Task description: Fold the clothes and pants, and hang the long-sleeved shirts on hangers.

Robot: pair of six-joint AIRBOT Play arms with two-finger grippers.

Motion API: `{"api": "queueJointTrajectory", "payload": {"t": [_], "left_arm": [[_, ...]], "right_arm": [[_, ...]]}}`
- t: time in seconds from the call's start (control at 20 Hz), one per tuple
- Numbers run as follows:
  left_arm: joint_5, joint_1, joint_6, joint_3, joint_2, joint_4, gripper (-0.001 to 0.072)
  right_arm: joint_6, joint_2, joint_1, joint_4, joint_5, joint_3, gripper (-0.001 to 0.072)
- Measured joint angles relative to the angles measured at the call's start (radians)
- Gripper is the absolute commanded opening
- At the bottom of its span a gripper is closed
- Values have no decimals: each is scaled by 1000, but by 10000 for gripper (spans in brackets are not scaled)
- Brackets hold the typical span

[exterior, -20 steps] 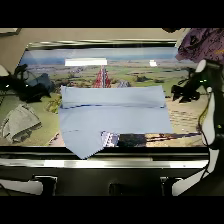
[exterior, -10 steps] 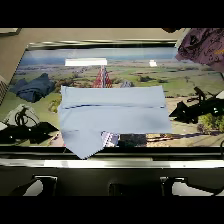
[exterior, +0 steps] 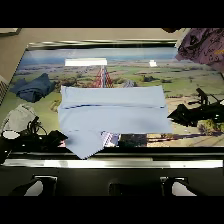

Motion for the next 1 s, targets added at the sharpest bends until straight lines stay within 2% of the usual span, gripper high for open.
{"api": "queueJointTrajectory", "payload": {"t": [0.65, 0.85, 0.9, 0.95, 1.0], "left_arm": [[-16, -50, -32, -12, -32, 3, 607], [-6, -92, -56, -13, -60, -4, 584], [3, -101, -59, -13, -68, -9, 448], [13, -108, -63, -13, -76, -5, 167], [26, -113, -64, -14, -82, 12, 19]], "right_arm": [[1, 49, 0, 37, -17, -4, 356], [5, 49, 0, 49, -24, -4, 356], [5, 49, 0, 50, -25, -4, 356], [5, 49, 0, 53, -25, -4, 356], [5, 49, 0, 56, -27, -4, 356]]}}
